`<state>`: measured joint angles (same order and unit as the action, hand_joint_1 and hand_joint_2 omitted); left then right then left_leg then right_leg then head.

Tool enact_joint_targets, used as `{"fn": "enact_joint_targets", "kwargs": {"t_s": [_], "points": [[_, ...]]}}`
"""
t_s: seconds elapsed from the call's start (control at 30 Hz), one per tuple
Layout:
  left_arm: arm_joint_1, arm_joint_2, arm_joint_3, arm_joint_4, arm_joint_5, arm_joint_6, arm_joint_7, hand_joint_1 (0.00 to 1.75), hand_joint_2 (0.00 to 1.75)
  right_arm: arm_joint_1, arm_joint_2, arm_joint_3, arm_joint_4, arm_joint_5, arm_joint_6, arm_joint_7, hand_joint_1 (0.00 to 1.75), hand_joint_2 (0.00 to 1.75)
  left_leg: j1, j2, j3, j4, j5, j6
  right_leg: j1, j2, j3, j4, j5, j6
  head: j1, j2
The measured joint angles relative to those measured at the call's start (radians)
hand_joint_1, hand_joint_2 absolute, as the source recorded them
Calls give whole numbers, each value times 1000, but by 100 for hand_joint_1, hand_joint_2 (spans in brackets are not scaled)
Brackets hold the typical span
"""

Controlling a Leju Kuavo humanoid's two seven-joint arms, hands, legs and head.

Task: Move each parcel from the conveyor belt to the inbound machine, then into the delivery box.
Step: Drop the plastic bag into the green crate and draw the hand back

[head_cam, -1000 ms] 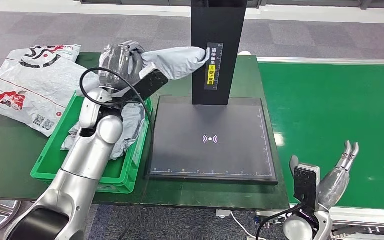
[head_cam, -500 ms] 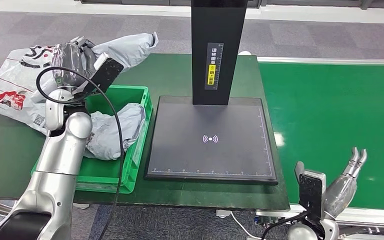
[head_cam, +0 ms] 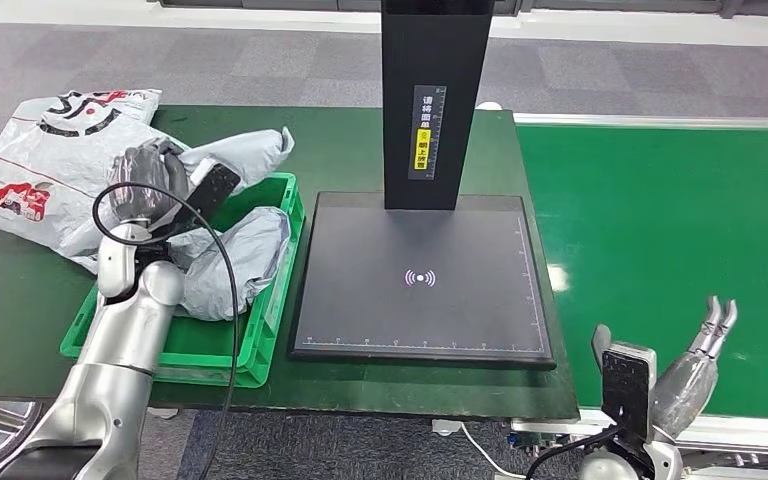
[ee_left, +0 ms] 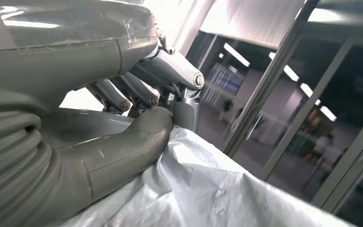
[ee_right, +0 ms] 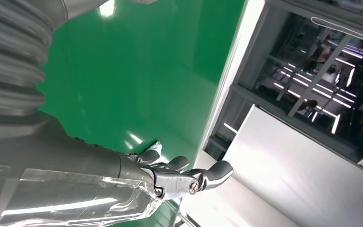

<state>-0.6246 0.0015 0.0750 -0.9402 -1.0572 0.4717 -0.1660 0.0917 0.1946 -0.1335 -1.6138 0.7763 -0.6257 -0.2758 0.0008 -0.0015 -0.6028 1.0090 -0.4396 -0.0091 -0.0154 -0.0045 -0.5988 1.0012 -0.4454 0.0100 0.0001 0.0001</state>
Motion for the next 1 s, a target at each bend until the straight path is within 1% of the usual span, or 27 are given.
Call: {"fn": "enact_joint_targets", "kwargs": {"t_s": [0.1,0.13,0.23,0.27,0.4,0.53,0.8,1.0], "points": [[33,0,8,20,2,0,-1,175,175,-1,0,0,-1,0,4,0,0,175,0,0,0,0,0,0,0,1,0,0,0,0,0,0],[44,0,11,29,2,1,0,137,175,-2,0,0,-1,0,6,0,0,175,0,0,0,0,-1,0,0,1,0,0,0,0,0,0],[75,-1,22,71,1,11,-1,6,175,-5,0,0,-1,3,13,0,0,175,0,1,0,0,-1,0,0,1,0,0,0,0,0,0],[83,-1,28,88,4,14,-6,0,175,-6,0,0,-1,4,15,0,0,175,0,1,0,0,-1,0,0,1,0,0,0,0,0,0],[106,-5,52,137,30,15,-41,0,175,-8,0,0,-1,5,17,0,0,175,0,1,0,0,-1,0,0,1,0,0,0,0,0,0],[109,-17,67,151,57,-7,-78,0,175,-13,0,0,-1,5,18,0,0,175,0,0,2,0,-1,0,0,-1,2,0,0,0,0,0],[125,-41,79,131,74,-40,-100,0,175,-21,0,-9,-2,6,18,-1,0,175,0,-1,3,0,0,0,0,-3,4,0,-1,0,0,0],[168,-63,80,60,87,-75,-101,0,175,-23,0,-13,-12,28,18,-4,0,175,0,-1,4,0,0,0,0,-3,5,0,-1,0,0,0]]}}
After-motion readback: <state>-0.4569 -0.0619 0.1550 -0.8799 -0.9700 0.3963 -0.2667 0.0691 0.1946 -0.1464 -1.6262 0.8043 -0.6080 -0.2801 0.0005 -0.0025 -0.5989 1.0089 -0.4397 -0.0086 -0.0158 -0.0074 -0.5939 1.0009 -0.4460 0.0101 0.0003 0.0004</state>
